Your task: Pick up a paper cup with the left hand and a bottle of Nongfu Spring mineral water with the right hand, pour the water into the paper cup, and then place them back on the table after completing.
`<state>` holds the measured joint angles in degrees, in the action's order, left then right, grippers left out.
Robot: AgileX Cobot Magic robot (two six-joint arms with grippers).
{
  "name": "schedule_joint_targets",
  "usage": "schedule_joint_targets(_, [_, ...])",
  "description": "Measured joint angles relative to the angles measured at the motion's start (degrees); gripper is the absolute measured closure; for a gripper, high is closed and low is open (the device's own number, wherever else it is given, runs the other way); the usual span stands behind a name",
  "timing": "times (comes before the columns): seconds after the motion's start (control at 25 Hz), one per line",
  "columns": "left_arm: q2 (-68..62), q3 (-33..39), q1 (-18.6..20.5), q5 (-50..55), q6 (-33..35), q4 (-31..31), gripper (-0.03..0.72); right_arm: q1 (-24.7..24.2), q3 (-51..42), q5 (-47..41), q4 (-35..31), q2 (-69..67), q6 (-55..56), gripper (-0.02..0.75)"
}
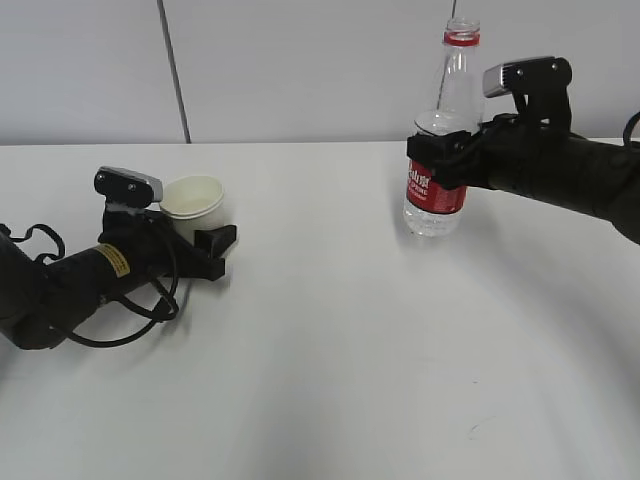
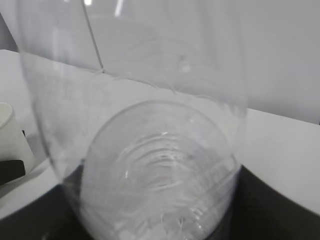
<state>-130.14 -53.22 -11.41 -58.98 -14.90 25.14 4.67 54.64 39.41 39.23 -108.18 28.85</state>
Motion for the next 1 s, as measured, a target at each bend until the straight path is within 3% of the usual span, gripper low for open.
schedule_joint_targets(0.2, [-0.02, 0.0, 0.0, 0.11, 0.0, 0.0, 0.138, 0.0, 0.0, 0.0, 0.0, 0.0, 0.0, 0.281])
schedule_joint_targets(0.56, [2.58, 2.41, 0.0, 0.37, 0.0, 0.05, 0.125, 0.0, 0.0, 0.0, 0.0, 0.0, 0.0, 0.281])
schedule_joint_targets(1.0, [11.28, 15.25, 0.0, -0.98, 0.0, -3.38, 0.125, 0.0, 0.0, 0.0, 0.0, 0.0, 0.0, 0.281])
